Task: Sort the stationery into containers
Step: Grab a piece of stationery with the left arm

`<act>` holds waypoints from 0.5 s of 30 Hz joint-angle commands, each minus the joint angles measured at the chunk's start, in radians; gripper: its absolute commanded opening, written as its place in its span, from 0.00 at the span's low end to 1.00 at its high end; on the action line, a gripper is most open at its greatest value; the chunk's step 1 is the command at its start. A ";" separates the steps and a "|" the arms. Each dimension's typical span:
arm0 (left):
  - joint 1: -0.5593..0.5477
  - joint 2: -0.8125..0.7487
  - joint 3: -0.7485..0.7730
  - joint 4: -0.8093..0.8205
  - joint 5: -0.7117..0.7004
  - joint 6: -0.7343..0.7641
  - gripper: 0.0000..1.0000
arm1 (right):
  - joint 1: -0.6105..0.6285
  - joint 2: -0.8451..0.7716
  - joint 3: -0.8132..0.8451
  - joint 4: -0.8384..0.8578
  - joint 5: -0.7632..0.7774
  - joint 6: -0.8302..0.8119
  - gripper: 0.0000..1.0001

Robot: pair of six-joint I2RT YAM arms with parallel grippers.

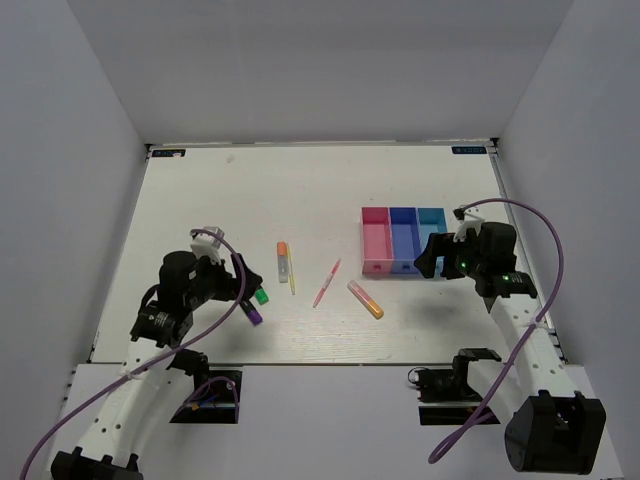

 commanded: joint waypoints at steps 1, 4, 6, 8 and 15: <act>-0.001 0.021 0.018 -0.008 0.030 -0.003 0.97 | -0.004 -0.022 0.002 0.023 -0.042 -0.061 0.90; -0.004 0.053 0.025 -0.013 0.030 -0.008 0.90 | -0.002 -0.029 -0.004 0.012 -0.096 -0.103 0.90; -0.003 0.073 0.030 -0.014 0.033 -0.008 0.84 | -0.002 -0.045 -0.005 0.001 -0.136 -0.123 0.90; 0.000 0.105 0.032 -0.005 0.026 -0.022 0.51 | -0.004 -0.055 -0.010 -0.025 -0.177 -0.184 0.90; -0.050 0.453 0.267 -0.105 -0.062 -0.083 0.29 | -0.031 -0.068 -0.007 -0.071 -0.245 -0.283 0.24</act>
